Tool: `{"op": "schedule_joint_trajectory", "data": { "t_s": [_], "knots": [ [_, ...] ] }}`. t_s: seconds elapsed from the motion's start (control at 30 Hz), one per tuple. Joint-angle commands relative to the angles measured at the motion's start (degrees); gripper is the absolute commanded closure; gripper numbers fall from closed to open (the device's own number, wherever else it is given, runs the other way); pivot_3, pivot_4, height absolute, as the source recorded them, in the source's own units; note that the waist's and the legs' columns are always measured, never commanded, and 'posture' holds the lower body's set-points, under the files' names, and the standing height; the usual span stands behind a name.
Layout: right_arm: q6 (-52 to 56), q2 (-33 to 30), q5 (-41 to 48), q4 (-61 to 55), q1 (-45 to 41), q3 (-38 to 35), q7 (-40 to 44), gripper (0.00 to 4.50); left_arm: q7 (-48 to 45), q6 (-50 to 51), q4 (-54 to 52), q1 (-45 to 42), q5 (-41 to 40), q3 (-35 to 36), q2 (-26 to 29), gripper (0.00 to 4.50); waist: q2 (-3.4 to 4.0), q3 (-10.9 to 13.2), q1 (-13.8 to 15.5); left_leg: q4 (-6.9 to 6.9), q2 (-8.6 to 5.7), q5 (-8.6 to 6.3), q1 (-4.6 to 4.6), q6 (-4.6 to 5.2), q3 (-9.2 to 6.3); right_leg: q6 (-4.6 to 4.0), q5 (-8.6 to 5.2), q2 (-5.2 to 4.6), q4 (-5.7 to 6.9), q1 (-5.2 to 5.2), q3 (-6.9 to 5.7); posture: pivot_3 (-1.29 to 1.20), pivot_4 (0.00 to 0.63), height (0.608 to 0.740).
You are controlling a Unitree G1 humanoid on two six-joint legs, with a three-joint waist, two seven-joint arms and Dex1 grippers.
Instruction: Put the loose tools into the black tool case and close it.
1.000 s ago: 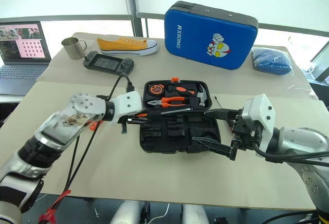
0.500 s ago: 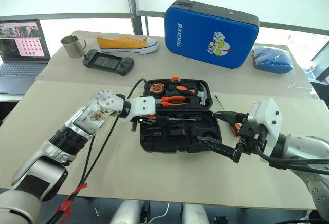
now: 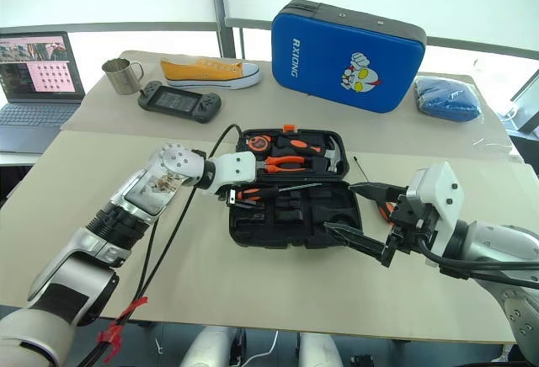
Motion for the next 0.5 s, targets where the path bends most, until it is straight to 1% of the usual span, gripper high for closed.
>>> {"op": "schedule_joint_trajectory", "data": {
  "t_s": [0.03,0.13,0.17,0.23,0.27,0.4,0.43,0.47,0.5],
  "knots": [
    [-1.1,0.3,0.4,-0.7,-0.2,-1.9,0.3,0.0,-2.0,1.1,-4.2,-2.5,-1.4,2.6,0.4,0.21,0.0,0.0,0.0,0.0,0.0,0.0,0.0,0.0,-0.01,0.0,0.0,0.0,0.0,0.0,0.0,0.0,0.15,0.74],
    [-1.3,0.4,0.1,-0.4,-0.2,-1.7,0.4,0.0,-3.0,1.1,-4.2,-3.2,-1.2,2.8,0.2,1.01,0.0,0.0,0.1,0.01,-0.01,0.0,0.0,0.0,-0.01,0.01,0.0,-0.01,0.0,0.01,-0.01,0.0,0.15,0.74],
    [-1.4,0.5,-0.1,-0.2,-0.2,-1.6,0.5,0.0,-2.8,0.2,-2.9,-3.7,-0.5,2.3,-0.3,1.48,0.0,0.0,0.0,0.01,-0.01,0.0,0.0,0.0,-0.01,0.01,0.01,-0.01,0.0,0.01,0.0,0.0,0.15,0.74],
    [-1.6,0.5,-0.5,0.1,-0.3,-1.4,0.6,0.0,-2.3,-1.7,-0.5,-4.4,0.8,1.3,-1.0,2.11,0.0,0.0,0.0,0.01,-0.02,0.0,0.01,0.0,-0.01,0.01,0.01,-0.01,0.0,0.02,0.0,0.0,0.15,0.74],
    [-1.6,0.6,-0.6,0.2,-0.3,-1.4,0.6,0.0,-2.1,-2.9,0.7,-4.6,1.5,0.8,-1.4,2.55,0.0,0.0,0.0,0.01,-0.02,0.0,0.01,0.0,-0.01,0.01,0.01,0.0,0.0,0.02,0.0,0.0,0.15,0.74],
    [-1.8,0.8,-1.1,0.2,0.0,-1.5,0.9,0.0,-1.8,-5.7,4.6,-5.4,3.1,0.1,-3.2,3.93,0.0,0.0,0.0,0.01,-0.03,0.0,0.01,0.01,-0.01,0.01,0.01,0.0,0.0,0.01,0.0,0.0,0.15,0.74],
    [-1.8,0.9,-1.1,0.1,0.1,-1.6,0.9,0.0,-1.6,-6.2,5.5,-5.7,3.5,-0.1,-3.7,4.35,0.0,0.0,0.0,0.01,-0.03,0.0,0.0,0.01,-0.01,0.01,0.01,0.0,0.0,0.01,0.0,0.0,0.15,0.74],
    [-1.7,1.0,-1.1,-0.1,0.3,-1.8,0.9,0.0,-1.5,-6.8,6.4,-6.1,3.8,-0.2,-4.3,4.48,0.0,0.0,0.1,0.01,-0.03,0.0,0.0,0.01,-0.01,0.01,0.01,0.0,0.0,0.01,0.0,0.0,0.15,0.74],
    [-1.7,1.1,-1.2,-0.2,0.5,-2.0,0.9,0.0,-1.4,-7.2,7.4,-6.5,4.1,-0.3,-5.0,4.48,0.0,0.0,0.1,0.02,-0.03,0.0,-0.02,0.01,-0.01,0.01,0.01,0.0,0.0,0.01,-0.01,0.0,0.15,0.74]
  ]
}}
